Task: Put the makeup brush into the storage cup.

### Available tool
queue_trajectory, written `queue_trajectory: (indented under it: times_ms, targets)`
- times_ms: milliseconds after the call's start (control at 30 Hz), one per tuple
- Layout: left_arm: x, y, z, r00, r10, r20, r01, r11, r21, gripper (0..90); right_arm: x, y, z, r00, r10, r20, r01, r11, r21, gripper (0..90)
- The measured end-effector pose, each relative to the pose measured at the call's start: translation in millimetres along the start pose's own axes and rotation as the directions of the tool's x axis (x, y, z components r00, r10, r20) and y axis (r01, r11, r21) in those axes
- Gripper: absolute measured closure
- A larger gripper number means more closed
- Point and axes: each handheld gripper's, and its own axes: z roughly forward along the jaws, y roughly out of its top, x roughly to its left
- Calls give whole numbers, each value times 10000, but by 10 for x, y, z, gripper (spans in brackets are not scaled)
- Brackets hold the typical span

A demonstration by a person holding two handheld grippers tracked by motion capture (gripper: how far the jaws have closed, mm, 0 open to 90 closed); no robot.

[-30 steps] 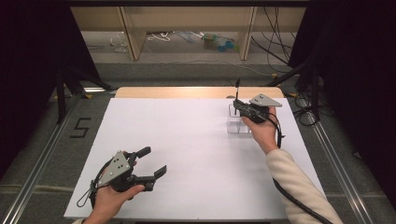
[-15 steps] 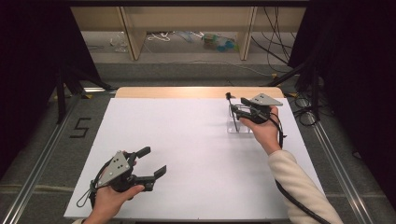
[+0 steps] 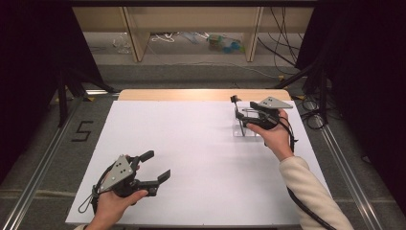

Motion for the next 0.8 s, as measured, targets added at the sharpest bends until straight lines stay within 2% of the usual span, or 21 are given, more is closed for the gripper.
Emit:
queue_trajectory:
  times_ms: [67, 133, 167, 233, 267, 300, 433, 600, 800]
  targets:
    - [-1, 0, 0, 10000, -5, -5, 5, 10000, -9, 149, -3, -2, -16, 9998, -193, 16, 193, 9998, 4, 271]
    - [0, 1, 1, 10000, 3, -4, -3, 10000, -18, 149, 16, -12, -30, 9999, 17, -134, -16, 10000, 52, 271]
    - [0, 1, 0, 10000, 1, -4, -1, 10000, -13, 149, 7, -15, -33, 9998, -191, -78, 190, 9998, -70, 270]
    - [1, -1, 1, 10000, -11, -4, 11, 10000, -5, 149, 14, -24, -50, 9999, -59, -153, 59, 10000, -14, 269]
    - [1, -1, 1, 10000, -13, -9, 13, 10000, -4, 149, 9, -29, -52, 9998, -145, -162, 143, 9998, -101, 269]
    - [1, 0, 0, 10000, 2, -7, -2, 10000, -4, 149, 14, -34, -69, 9995, -68, -295, 69, 10000, 34, 269]
    - [0, 0, 1, 10000, -1, -5, 1, 10000, 0, 149, 22, -57, -101, 9993, -124, -353, 122, 9999, -71, 269]
    - [-1, 2, 1, 10000, 13, -7, -13, 10000, -14, 149, 37, -71, -171, 9993, -180, -323, 182, 9998, 60, 268]
    - [-2, 2, 4, 10000, 3, 0, -3, 10000, -16, 148, 53, -94, -250, 9986, -167, -508, 160, 9998, -146, 267]
